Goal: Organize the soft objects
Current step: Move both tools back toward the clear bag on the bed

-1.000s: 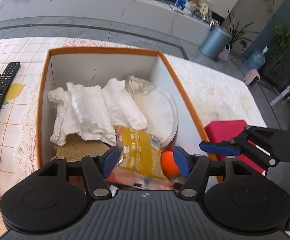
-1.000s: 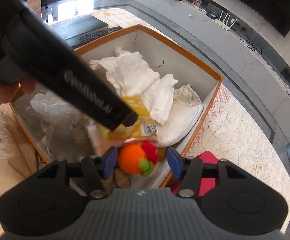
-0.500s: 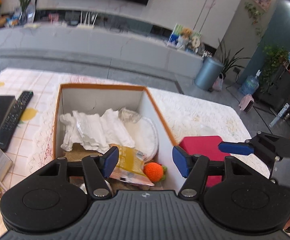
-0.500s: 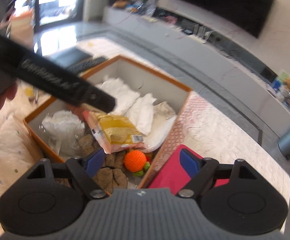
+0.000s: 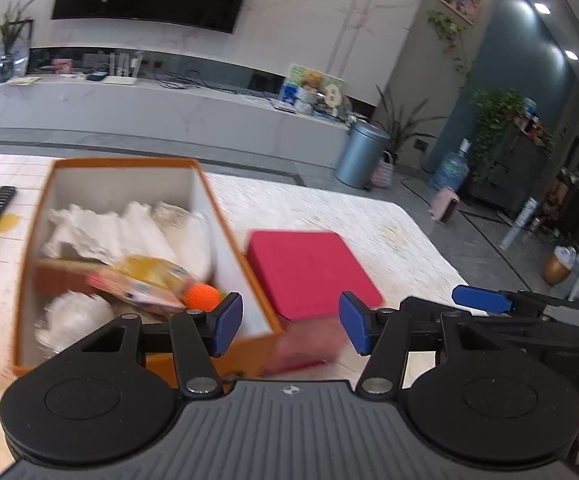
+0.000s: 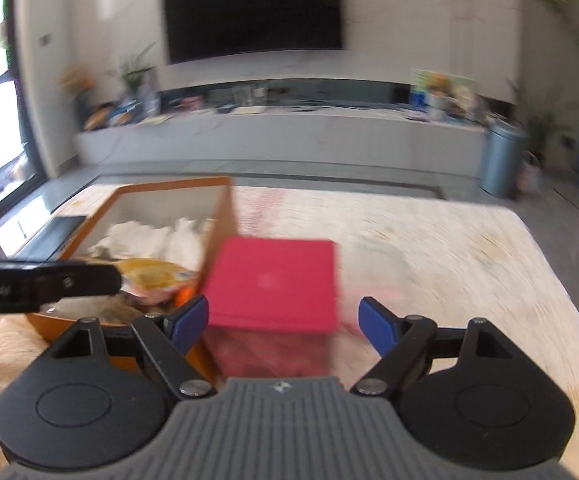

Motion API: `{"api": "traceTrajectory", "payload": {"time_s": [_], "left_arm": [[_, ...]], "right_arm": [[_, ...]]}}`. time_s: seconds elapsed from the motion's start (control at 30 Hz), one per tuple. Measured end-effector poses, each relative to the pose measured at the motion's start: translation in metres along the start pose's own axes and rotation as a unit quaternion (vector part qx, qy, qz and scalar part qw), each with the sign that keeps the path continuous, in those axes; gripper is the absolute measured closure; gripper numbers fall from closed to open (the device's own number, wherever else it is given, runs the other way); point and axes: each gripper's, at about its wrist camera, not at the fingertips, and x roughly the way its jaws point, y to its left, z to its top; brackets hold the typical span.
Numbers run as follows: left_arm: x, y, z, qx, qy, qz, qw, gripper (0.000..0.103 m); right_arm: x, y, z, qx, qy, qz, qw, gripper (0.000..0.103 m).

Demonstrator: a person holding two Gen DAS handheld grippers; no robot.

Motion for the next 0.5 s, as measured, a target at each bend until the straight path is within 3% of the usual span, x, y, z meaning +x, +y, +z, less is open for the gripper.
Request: {"api": "traceTrajectory", "payload": {"time_s": [0.37,0.5], "left_arm": [[0.030,-0.054,-0.012,0.064,0.049,-0.005,0.9967,0.041],[0.046,-0.080,-0.007,0.120,0.062,-0.010,0.9908,0.041]], "right_arm": [[0.003,-0.053,-0.023,0.063,0.018,-0.045,0.997,0.022],[0.006,-0.078,-0.029,0.067,0.036,-0.058,0.995,0.025]]}}
